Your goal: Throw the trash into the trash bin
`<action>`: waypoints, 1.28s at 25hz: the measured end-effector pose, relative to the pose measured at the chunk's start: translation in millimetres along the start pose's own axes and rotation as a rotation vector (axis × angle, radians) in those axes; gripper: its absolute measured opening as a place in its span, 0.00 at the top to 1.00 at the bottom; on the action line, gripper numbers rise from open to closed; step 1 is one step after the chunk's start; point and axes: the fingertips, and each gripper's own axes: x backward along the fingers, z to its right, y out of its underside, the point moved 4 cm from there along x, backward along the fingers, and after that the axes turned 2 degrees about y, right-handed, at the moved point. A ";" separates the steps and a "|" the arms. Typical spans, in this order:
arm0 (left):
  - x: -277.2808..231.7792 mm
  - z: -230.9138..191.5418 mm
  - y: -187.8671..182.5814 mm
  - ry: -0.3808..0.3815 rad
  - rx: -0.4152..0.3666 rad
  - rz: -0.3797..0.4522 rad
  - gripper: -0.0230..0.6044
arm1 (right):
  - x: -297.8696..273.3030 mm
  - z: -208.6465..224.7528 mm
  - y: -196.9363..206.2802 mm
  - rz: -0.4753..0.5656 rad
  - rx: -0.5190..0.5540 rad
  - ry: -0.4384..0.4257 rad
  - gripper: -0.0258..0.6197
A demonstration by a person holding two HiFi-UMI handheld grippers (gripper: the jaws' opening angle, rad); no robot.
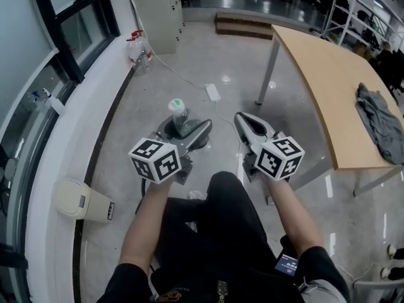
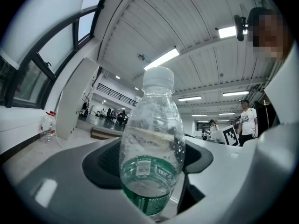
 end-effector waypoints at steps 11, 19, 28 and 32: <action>116.4 -38.5 -21.4 -0.234 -0.014 0.033 0.42 | -64.4 -96.5 16.4 -0.035 -0.013 -0.235 0.95; 205.1 -56.7 -30.0 -0.412 -0.040 0.037 0.42 | -107.8 -171.7 38.7 -0.056 -0.004 -0.405 0.95; 313.2 -55.3 -42.8 -0.632 -0.066 0.036 0.42 | -141.3 -266.6 61.8 -0.075 -0.026 -0.613 0.95; 358.8 -50.2 -44.6 -0.716 -0.075 0.042 0.42 | -150.2 -314.7 75.1 -0.085 -0.030 -0.707 0.95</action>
